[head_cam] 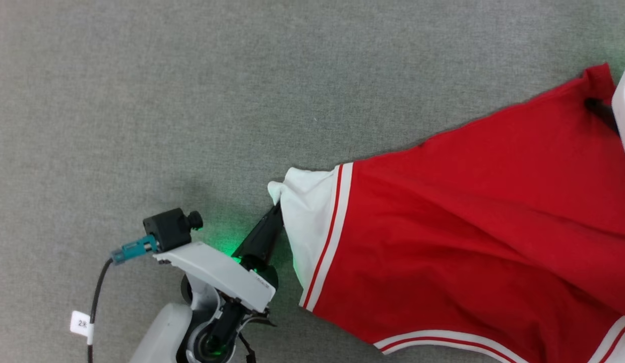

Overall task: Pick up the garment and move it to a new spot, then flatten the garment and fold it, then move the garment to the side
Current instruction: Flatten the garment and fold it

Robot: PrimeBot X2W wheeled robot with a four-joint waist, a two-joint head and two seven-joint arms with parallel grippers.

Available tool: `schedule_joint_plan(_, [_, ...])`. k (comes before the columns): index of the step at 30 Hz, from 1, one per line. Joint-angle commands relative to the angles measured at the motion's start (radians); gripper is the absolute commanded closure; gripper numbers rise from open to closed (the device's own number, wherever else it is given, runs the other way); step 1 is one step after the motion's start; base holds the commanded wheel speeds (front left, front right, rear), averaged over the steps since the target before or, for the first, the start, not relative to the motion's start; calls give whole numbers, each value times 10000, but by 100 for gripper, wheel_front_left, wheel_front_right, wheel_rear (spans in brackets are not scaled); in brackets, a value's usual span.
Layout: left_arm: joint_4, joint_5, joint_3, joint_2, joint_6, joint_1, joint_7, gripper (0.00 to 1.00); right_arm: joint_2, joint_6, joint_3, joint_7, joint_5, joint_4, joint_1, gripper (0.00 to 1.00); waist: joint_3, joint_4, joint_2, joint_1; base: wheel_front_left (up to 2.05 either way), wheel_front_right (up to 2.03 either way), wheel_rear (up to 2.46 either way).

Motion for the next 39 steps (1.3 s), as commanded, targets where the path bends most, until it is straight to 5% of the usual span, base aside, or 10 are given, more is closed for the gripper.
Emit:
schedule_joint_plan(1, [575,-7,147,196,68,71,8,100,216,-9,578,166,122,477,681,0,99,61,0,0,0,0,0])
schedule_joint_plan(2, [577,-14,155,205,75,77,6,100,210,-9,696,106,179,545,674,7,120,58,0,0,0,0,0])
schedule_joint_plan(4, [594,-27,155,220,73,77,18,100,175,-9,975,75,373,691,648,53,153,47,0,0,0,0,0])
schedule_joint_plan(5, [599,-29,150,225,72,67,28,100,156,-9,1092,22,445,732,619,65,164,43,0,0,0,0,0])
schedule_joint_plan(6, [609,-27,149,228,74,59,32,100,141,-9,1182,-67,512,787,577,97,165,36,0,0,0,0,0])
schedule_joint_plan(7, [623,-22,137,223,80,46,37,100,139,-9,1265,-102,600,862,547,100,158,28,0,0,0,0,0])
schedule_joint_plan(16, [501,28,220,245,2,20,-138,100,335,-15,1204,-1706,870,1584,78,100,-363,-183,0,0,0,0,0])
schedule_joint_plan(24, [28,371,592,605,117,-1025,-303,100,669,-12,-164,-3627,1020,2645,-736,100,-1131,-469,0,0,0,0,0])
schedule_joint_plan(31, [770,554,1188,961,525,-3533,-8,100,1324,-13,-1466,-5488,365,4023,-1861,100,-1299,-849,0,0,0,0,0])
schedule_joint_plan(39, [3258,942,1470,1034,596,-7629,-16,100,2273,-15,-2782,-7246,-706,5818,-3748,100,-977,-1202,0,0,0,0,0])
